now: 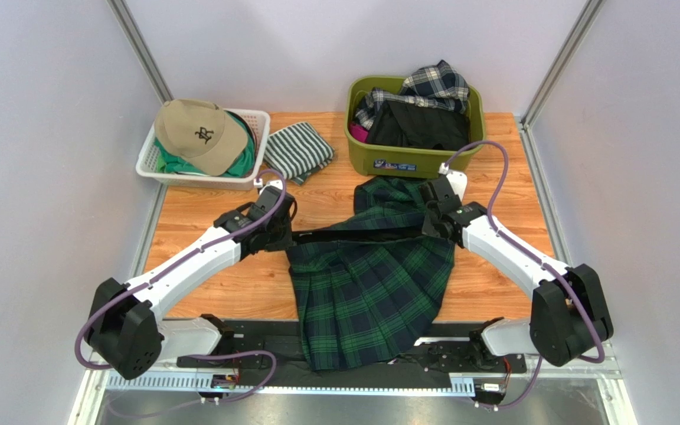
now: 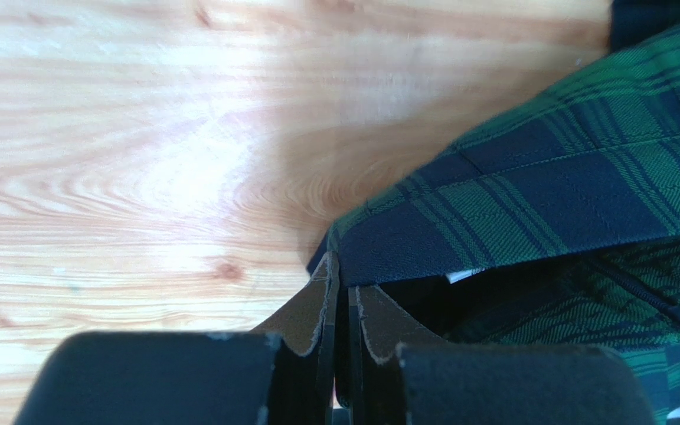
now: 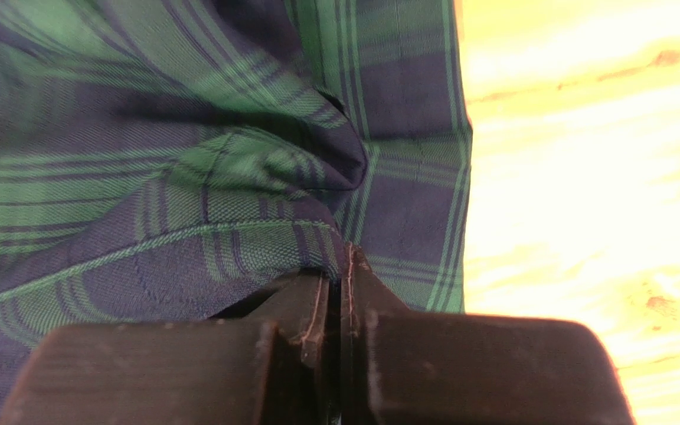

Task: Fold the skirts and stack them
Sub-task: Flatten out the skirt at the center of the board.

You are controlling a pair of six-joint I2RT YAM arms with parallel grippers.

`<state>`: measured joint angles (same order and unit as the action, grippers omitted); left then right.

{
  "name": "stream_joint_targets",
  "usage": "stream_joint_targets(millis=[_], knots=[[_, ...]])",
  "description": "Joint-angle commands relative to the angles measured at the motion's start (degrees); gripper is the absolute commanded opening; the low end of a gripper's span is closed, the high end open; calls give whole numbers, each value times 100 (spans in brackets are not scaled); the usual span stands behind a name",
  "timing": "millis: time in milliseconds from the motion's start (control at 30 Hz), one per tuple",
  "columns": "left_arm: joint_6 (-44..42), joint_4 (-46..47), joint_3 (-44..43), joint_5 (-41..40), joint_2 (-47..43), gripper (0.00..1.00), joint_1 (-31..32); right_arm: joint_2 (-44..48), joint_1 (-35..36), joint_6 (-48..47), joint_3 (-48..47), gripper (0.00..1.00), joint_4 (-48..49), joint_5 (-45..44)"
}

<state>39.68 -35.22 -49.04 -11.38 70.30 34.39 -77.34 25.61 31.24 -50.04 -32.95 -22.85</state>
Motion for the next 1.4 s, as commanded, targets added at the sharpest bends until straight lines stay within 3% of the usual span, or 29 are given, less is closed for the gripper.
stream_joint_targets(millis=[0, 133, 300, 467, 633, 767, 933, 1033, 1200, 1300, 1367], knots=[[-486, -852, -1322, -874, -359, 0, -90, 499, -47, -223, -883, 0, 0, -247], [-1040, -996, -2574, -1533, -728, 0, -99, 1036, -47, -549, -1832, 0, -176, 297], [-1507, -995, -3593, -1736, -1299, 0, -99, 1791, -47, -620, -2667, 0, -335, 825], [-1665, -811, -3833, -1166, -2053, 0, -99, 2372, -38, -558, -3064, 0, -291, 1660], [-1648, -538, -3745, -840, -2433, 0, -99, 2522, -38, -444, -3319, 0, -598, 1793], [-1744, -477, -3797, -1094, -2180, 0, -99, 2260, -38, -426, -3573, 0, -739, 1556], [-2052, -617, -4297, -1999, -1163, 0, -99, 1374, -47, -619, -4232, 0, -766, 1275], [-2236, -951, -5035, -2334, -486, 0, -178, 776, -47, -795, -5057, 0, -1011, 897], [-2483, -1408, -6284, -2097, 62, 0, -301, 518, -47, -936, -5946, 0, -1222, 615], [-2343, -1470, -6110, -1861, -182, 0, -301, 807, -47, -831, -5702, 0, -1231, 694], [-1948, -1531, -5420, -1632, -463, 0, -301, 1246, -47, -761, -5036, 1, -1179, 782]])
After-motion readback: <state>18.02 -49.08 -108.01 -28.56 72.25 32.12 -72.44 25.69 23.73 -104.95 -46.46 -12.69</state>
